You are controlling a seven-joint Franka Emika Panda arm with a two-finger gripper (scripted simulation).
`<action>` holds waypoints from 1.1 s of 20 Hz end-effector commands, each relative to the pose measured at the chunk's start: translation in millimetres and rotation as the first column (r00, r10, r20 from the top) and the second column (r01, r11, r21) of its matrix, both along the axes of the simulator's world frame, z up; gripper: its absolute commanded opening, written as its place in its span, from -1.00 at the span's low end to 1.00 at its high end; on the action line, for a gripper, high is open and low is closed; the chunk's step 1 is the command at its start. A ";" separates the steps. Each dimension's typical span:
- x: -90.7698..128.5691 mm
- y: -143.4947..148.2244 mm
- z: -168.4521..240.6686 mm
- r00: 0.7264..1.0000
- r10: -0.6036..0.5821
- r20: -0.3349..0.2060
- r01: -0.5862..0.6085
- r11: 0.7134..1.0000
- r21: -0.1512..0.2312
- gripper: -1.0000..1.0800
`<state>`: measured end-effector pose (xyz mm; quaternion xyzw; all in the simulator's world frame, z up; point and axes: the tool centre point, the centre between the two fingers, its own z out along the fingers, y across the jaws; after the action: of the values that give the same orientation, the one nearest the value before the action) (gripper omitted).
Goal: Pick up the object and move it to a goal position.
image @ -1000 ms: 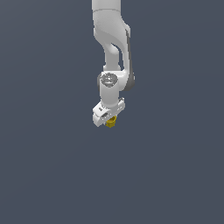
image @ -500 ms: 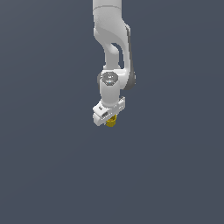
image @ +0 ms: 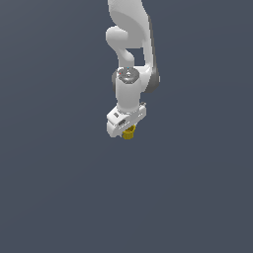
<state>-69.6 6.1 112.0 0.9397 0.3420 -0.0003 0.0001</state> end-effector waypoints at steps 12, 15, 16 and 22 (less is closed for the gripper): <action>29.1 35.5 132.2 1.000 0.002 0.001 -0.002 1.000 0.001 -1.00; 35.9 43.3 161.9 1.000 0.002 0.001 -0.002 1.000 0.001 -1.00; 38.2 45.9 171.8 1.000 0.002 0.001 -0.002 1.000 0.001 -1.00; 52.3 60.8 229.1 1.000 0.001 0.001 -0.001 1.000 0.001 -1.00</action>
<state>-20.5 63.3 326.2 0.9394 0.3428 0.0003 -0.0004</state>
